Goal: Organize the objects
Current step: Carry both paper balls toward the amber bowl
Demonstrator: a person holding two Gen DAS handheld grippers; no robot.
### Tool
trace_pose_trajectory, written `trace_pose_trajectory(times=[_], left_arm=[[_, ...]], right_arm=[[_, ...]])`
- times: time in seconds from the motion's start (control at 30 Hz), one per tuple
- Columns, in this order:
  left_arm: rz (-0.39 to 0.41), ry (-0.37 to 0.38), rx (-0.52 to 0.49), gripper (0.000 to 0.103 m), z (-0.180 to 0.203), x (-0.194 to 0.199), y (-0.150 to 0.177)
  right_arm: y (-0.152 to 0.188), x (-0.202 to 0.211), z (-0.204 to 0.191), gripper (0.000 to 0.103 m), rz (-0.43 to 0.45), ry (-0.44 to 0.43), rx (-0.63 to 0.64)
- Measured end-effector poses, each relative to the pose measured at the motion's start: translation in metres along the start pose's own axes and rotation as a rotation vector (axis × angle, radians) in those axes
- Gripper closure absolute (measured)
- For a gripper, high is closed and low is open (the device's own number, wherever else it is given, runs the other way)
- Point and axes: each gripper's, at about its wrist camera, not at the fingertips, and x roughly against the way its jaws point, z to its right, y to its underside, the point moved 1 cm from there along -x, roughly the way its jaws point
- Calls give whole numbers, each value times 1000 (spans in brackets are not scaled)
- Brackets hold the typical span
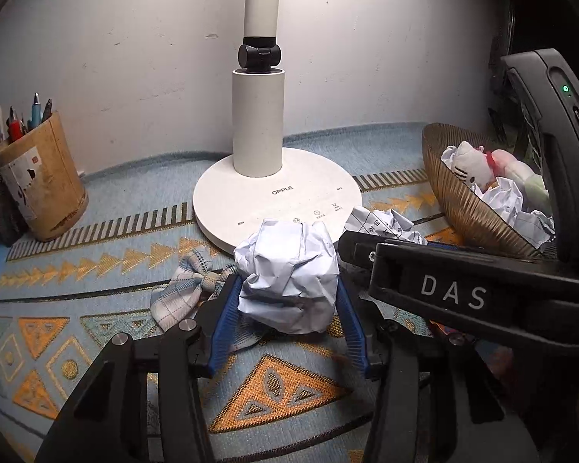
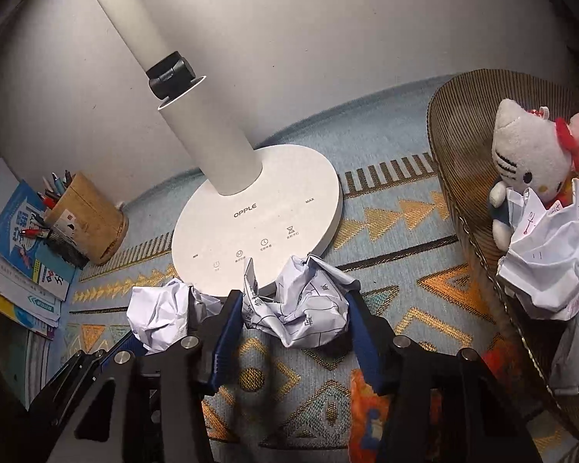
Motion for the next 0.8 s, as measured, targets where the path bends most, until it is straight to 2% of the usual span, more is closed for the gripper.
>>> trace_pose_trajectory(times=[0.2, 0.3, 0.4, 0.47, 0.57, 0.63, 0.73, 0.8], left_arm=[[55, -2, 34, 57, 16, 61, 4], [59, -13, 54, 57, 32, 88, 21], [37, -14, 106, 57, 47, 94, 45], [31, -49, 129, 57, 54, 92, 59], [16, -39, 198, 57, 58, 88, 73], [31, -58, 227, 57, 58, 84, 78], [13, -115, 225, 57, 60, 78, 85], [25, -123, 220, 56, 61, 80, 85]], right_arm=[[15, 64, -4, 51, 31, -81, 96], [35, 101, 7, 50, 33, -156, 195], [59, 126, 30, 50, 31, -154, 274], [73, 134, 47, 50, 28, -148, 301], [89, 137, 65, 50, 18, -155, 333], [97, 135, 70, 50, 28, -143, 375], [102, 124, 75, 50, 22, -116, 405], [105, 120, 80, 49, 18, -109, 402]])
